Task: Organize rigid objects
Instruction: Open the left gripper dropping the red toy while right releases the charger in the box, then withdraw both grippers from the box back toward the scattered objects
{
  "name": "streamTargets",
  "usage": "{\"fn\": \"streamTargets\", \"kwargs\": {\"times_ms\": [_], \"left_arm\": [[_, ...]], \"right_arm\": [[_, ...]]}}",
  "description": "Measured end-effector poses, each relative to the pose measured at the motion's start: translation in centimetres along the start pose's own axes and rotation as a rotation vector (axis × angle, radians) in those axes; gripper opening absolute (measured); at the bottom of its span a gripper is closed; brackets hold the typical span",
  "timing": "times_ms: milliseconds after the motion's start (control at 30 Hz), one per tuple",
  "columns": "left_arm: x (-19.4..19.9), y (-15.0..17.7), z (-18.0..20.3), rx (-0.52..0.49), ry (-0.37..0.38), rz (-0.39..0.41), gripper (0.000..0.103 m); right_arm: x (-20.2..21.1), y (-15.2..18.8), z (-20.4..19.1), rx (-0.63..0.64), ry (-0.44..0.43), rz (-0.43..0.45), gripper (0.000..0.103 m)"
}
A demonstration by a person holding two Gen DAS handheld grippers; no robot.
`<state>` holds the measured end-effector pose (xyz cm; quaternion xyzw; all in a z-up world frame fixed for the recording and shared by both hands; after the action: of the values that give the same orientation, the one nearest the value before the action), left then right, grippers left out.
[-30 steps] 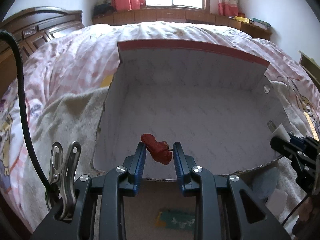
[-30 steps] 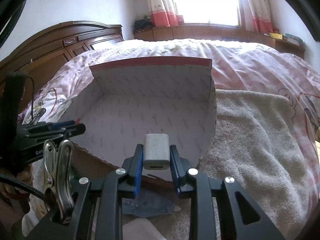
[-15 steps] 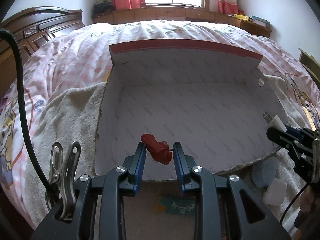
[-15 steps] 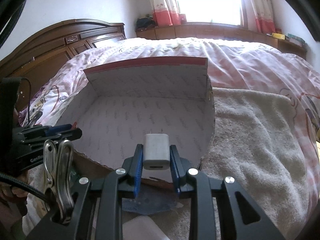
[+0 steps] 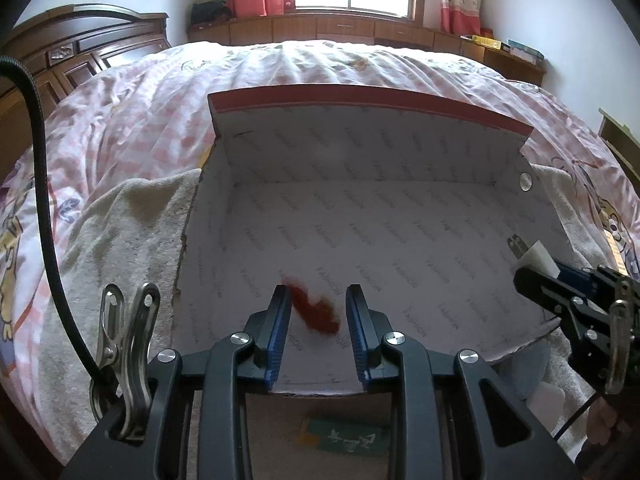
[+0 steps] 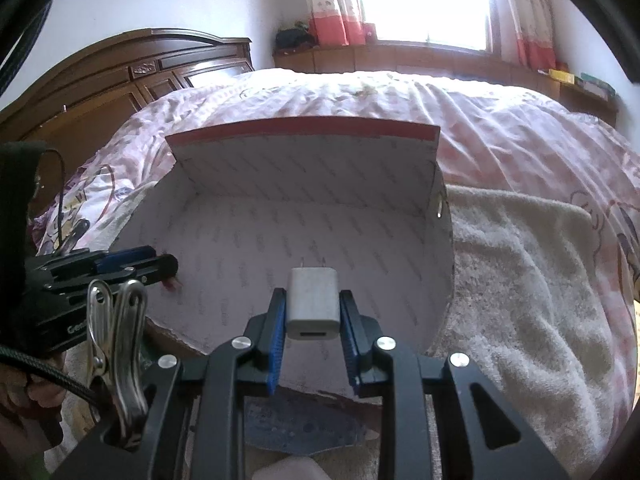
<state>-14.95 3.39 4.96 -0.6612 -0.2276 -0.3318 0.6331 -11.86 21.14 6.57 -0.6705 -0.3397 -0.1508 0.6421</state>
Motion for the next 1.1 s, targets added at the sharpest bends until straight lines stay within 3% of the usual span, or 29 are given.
{"fn": "streamTargets", "kwargs": {"times_ms": [67,300,1100], "left_arm": [[0.0,0.0,0.2,-0.014,-0.012,0.0,0.029],[-0.1,0.4,0.7,-0.037,-0.025,-0.012,0.034],[3.1,1.3,0.7,-0.011,0.0,0.037,0.034]], "right_arm": [[-0.1,0.0,0.3,-0.014,0.007,-0.003,0.027],[0.4,-0.2,0.7,-0.04,0.009,0.026,0.05],[4.6,0.7,-0.4,-0.019,-0.008,0.087,0.057]]}}
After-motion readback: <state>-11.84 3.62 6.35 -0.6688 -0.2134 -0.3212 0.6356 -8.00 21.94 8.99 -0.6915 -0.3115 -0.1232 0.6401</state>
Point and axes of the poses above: each gripper's, at about its wrist camera, not at the fingertips, and x roughly against the way its jaws point, z to its right, y to its underside, the point moved 3 cm from there along -x, roughly the way its jaws point
